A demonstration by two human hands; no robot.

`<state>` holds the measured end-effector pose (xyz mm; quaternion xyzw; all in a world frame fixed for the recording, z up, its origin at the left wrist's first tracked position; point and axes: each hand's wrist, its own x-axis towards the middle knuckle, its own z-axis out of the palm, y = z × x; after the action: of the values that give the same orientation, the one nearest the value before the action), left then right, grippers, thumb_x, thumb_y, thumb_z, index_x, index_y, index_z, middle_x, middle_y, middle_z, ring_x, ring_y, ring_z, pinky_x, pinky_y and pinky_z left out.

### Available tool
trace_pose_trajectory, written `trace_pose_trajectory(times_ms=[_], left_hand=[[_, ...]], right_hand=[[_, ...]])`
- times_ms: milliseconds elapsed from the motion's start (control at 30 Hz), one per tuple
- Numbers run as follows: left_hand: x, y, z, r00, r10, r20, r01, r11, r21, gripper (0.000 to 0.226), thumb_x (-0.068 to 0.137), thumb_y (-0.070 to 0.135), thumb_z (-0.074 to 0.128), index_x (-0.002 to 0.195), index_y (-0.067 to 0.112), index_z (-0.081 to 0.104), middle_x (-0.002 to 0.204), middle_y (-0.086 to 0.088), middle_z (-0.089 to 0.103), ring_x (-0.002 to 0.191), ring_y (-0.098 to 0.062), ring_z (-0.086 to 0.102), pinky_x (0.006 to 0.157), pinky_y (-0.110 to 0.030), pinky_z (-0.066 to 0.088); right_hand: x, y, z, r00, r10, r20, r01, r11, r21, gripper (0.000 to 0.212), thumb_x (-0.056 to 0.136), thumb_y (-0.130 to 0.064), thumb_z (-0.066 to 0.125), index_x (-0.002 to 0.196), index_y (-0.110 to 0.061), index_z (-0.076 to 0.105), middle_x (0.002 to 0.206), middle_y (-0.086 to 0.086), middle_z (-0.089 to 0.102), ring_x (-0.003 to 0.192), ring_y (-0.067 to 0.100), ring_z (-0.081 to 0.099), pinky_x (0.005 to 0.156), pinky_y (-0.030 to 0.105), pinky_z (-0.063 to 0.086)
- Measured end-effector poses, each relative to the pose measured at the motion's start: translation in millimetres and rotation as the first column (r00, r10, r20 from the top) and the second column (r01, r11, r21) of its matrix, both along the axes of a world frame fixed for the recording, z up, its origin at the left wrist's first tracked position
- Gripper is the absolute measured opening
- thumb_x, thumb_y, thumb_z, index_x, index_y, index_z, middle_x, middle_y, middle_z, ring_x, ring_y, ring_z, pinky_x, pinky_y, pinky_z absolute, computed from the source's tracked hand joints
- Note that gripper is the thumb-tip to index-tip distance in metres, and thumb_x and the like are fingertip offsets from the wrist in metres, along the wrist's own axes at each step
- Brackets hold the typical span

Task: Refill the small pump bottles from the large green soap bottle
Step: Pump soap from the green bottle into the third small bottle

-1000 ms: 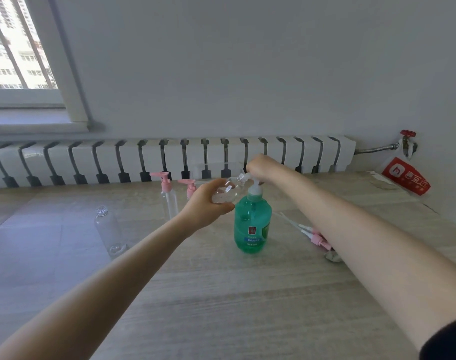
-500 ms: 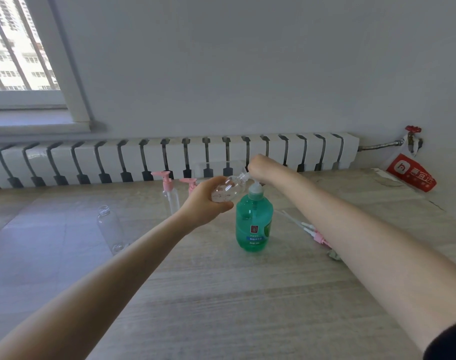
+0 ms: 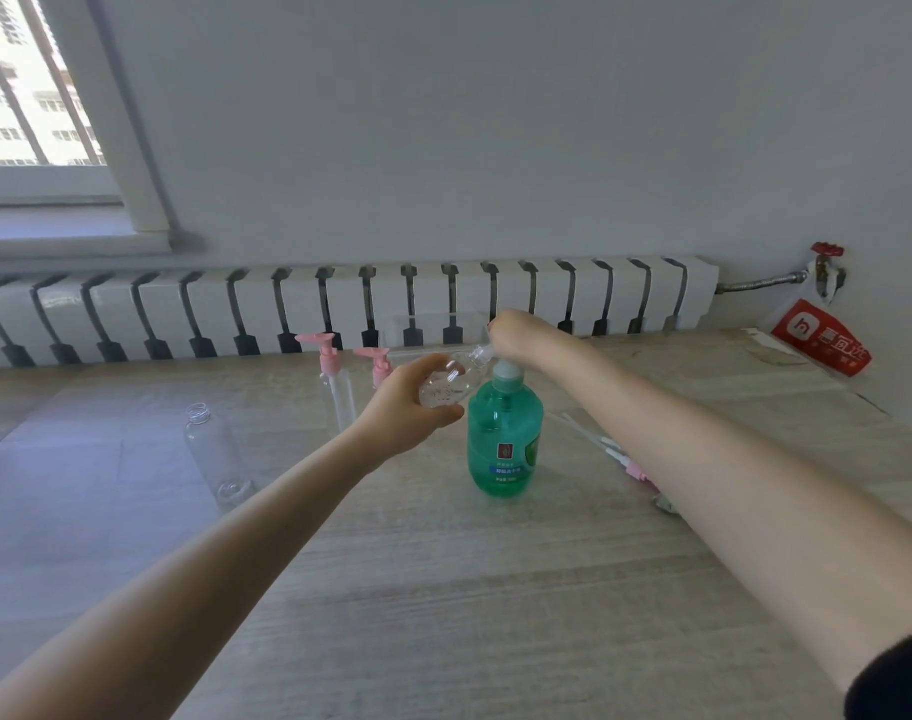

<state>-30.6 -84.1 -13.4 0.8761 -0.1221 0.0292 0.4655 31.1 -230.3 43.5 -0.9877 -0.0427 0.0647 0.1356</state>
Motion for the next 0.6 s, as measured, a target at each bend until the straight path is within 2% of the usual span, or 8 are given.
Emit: trace_pose_trajectory(times_ms=[67,167,300,367,433,467,533,600], left_hand=[[0.1,0.0,0.7,1.000,-0.002,-0.002,0.002,1.000,0.001,0.055,0.083,0.009,0.068,0.134,0.012,0.049,0.128,-0.002,0.053,0.119,-0.022,0.051,0.104,-0.046,0.043],[-0.2,0.9,3.4,1.000,0.004,0.004,-0.004,1.000,0.011,0.052,0.083,0.008,0.068,0.132,0.012,0.050,0.120,0.002,0.053,0.116,-0.022,0.052,0.103,-0.046,0.044],[-1.5,1.3,6.5,1.000,0.003,-0.006,-0.003,1.000,0.022,0.056,0.085,0.007,0.067,0.136,0.011,0.045,0.112,0.006,0.046,0.116,-0.018,0.049,0.103,-0.042,0.044],[-2.8,0.0,7.8,1.000,-0.006,-0.012,0.006,1.000,0.021,0.056,0.084,0.007,0.067,0.136,0.011,0.045,0.113,0.006,0.047,0.112,-0.017,0.050,0.101,-0.041,0.046],[-3.5,-1.0,9.2,1.000,-0.016,-0.008,0.016,1.000,0.013,0.054,0.084,0.008,0.067,0.134,0.011,0.048,0.122,0.001,0.052,0.111,-0.019,0.053,0.098,-0.041,0.049],[-3.5,-1.4,9.9,1.000,-0.021,0.001,0.021,1.000,0.010,0.053,0.084,0.008,0.067,0.133,0.012,0.049,0.124,-0.001,0.053,0.110,-0.019,0.054,0.096,-0.040,0.050],[-3.0,-1.6,11.8,1.000,-0.025,0.011,0.025,1.000,0.008,0.050,0.083,0.007,0.067,0.131,0.012,0.051,0.124,-0.002,0.053,0.103,-0.017,0.056,0.089,-0.034,0.052],[-2.4,-1.7,14.1,0.999,-0.029,0.015,0.029,0.999,0.013,0.050,0.083,0.006,0.067,0.130,0.013,0.051,0.122,-0.001,0.054,0.102,-0.015,0.055,0.089,-0.032,0.052]], right_hand=[[2.0,0.1,-0.5,1.000,-0.002,-0.004,0.002,0.999,0.037,0.027,0.098,-0.004,0.036,0.114,0.007,0.055,0.087,0.011,0.047,0.074,0.017,0.044,0.069,0.025,0.035],[3.6,1.1,0.5,1.000,0.013,-0.027,-0.013,1.000,0.008,0.030,0.098,-0.004,0.035,0.120,0.006,0.052,0.110,0.018,0.054,0.086,0.020,0.050,0.074,0.027,0.039],[-1.7,0.7,-0.4,0.999,-0.009,-0.047,0.013,0.997,0.079,0.027,0.098,-0.004,0.036,0.116,0.007,0.054,0.084,0.008,0.044,0.079,0.016,0.044,0.074,0.025,0.036],[-3.3,-2.4,-0.6,0.999,-0.040,-0.037,0.045,0.986,0.159,0.022,0.099,-0.005,0.035,0.106,0.004,0.054,0.086,0.008,0.043,0.079,0.016,0.043,0.072,0.024,0.041],[-2.5,-4.5,3.3,0.999,-0.023,-0.037,0.030,0.979,0.202,0.021,0.099,-0.005,0.032,0.086,-0.003,0.048,0.088,0.009,0.042,0.078,0.018,0.042,0.076,0.030,0.047],[-1.3,-5.5,5.4,0.999,-0.020,-0.043,0.030,0.971,0.235,0.023,0.098,-0.006,0.032,0.079,-0.005,0.044,0.086,0.009,0.041,0.076,0.019,0.042,0.073,0.031,0.047],[-0.4,-8.3,9.3,0.998,-0.053,-0.027,0.059,0.939,0.339,0.015,0.096,-0.007,0.036,0.083,-0.006,0.044,0.079,0.006,0.040,0.067,0.016,0.039,0.055,0.026,0.036],[-2.0,-8.4,13.3,0.998,-0.060,0.001,0.056,0.929,0.365,0.010,0.094,-0.006,0.040,0.084,-0.007,0.044,0.075,0.004,0.038,0.064,0.014,0.037,0.050,0.024,0.027]])
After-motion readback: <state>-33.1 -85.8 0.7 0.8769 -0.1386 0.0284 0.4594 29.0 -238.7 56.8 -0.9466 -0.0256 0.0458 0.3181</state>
